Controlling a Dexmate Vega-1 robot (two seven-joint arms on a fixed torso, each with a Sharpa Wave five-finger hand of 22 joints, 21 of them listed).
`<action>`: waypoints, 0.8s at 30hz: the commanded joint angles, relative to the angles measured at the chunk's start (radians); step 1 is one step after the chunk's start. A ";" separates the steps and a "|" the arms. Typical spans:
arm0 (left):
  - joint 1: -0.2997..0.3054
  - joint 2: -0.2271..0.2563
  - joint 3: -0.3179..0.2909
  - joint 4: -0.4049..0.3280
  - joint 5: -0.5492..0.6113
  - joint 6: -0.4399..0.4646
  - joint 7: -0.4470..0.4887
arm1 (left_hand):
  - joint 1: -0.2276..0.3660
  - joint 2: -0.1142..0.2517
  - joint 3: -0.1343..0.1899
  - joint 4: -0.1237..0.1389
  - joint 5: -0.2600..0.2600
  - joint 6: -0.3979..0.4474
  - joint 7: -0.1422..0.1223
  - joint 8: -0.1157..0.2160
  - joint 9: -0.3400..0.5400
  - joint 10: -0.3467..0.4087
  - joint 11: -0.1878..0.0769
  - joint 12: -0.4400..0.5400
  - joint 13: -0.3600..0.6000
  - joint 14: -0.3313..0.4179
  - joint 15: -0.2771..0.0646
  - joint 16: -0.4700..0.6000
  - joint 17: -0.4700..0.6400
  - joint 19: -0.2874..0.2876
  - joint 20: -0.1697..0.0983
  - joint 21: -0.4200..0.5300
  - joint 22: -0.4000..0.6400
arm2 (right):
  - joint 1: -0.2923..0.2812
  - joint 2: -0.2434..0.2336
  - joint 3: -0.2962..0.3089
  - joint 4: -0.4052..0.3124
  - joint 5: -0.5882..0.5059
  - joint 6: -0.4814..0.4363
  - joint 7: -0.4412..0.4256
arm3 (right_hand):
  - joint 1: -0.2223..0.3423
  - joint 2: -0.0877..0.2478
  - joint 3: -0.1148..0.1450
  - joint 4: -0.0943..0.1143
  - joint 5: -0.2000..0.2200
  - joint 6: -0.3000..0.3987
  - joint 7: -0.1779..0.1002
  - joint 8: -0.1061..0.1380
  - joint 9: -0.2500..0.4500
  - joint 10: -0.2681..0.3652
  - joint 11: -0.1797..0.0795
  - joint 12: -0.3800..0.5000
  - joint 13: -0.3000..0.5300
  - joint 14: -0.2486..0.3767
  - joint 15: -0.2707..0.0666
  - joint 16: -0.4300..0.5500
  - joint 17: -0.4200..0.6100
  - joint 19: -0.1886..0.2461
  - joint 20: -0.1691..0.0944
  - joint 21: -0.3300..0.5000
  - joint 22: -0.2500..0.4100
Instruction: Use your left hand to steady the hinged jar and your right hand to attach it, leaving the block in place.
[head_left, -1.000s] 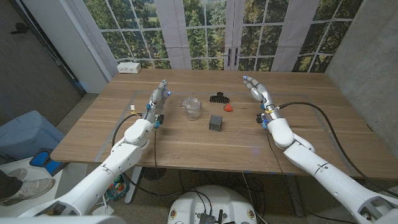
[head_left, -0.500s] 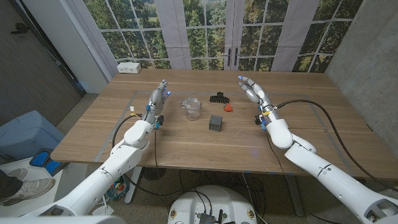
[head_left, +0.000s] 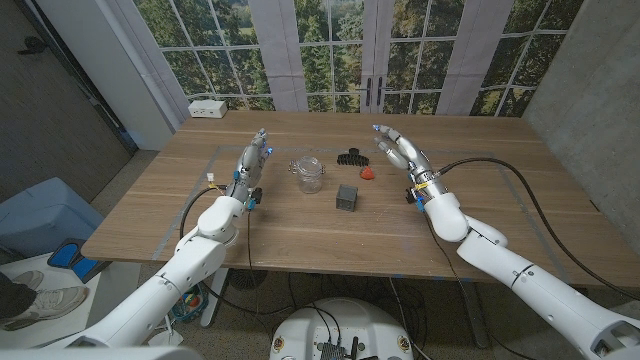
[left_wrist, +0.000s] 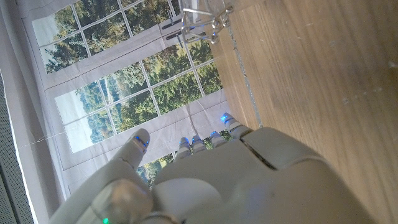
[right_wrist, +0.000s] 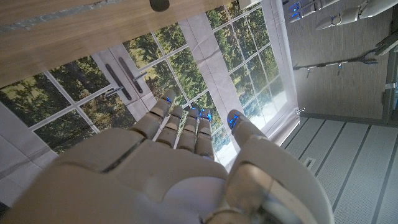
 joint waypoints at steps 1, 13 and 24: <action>0.030 0.011 -0.007 -0.027 0.029 -0.007 0.029 | 0.014 0.061 0.003 -0.007 -0.004 0.014 -0.003 0.007 0.003 0.007 -0.006 0.010 0.003 -0.026 -0.130 0.007 0.003 0.010 -0.092 0.003 0.003 | 0.015 -0.016 -0.033 -0.029 -0.064 -0.027 0.032 | 0.019 -0.005 0.007 -0.015 0.005 0.002 -0.008 -0.002 0.005 0.005 -0.005 -0.001 0.005 0.007 -0.085 0.001 -0.002 0.012 -0.066 -0.002 0.006; 0.049 0.018 -0.009 -0.047 0.046 -0.005 0.043 | 0.018 0.061 0.004 -0.017 -0.006 0.030 -0.006 0.008 0.003 0.022 -0.009 0.013 0.003 -0.010 -0.131 0.010 0.002 0.028 -0.092 0.007 0.003 | 0.026 -0.028 -0.058 -0.042 -0.107 -0.035 0.053 | 0.039 -0.004 0.016 -0.030 0.010 0.000 -0.017 -0.003 0.005 0.002 -0.017 -0.003 0.005 0.005 -0.089 0.000 -0.006 0.012 -0.067 -0.005 0.006; 0.063 0.027 -0.014 -0.061 0.055 -0.001 0.050 | 0.022 0.064 0.005 -0.023 -0.006 0.035 -0.004 0.007 0.003 0.026 -0.009 0.012 0.003 -0.005 -0.131 0.009 0.002 0.035 -0.088 0.008 0.003 | 0.045 -0.027 -0.085 -0.037 -0.136 -0.032 0.074 | 0.050 -0.003 0.020 -0.037 0.012 0.000 -0.022 -0.003 0.006 0.001 -0.023 -0.004 0.006 0.006 -0.095 0.001 -0.007 0.011 -0.067 -0.006 0.006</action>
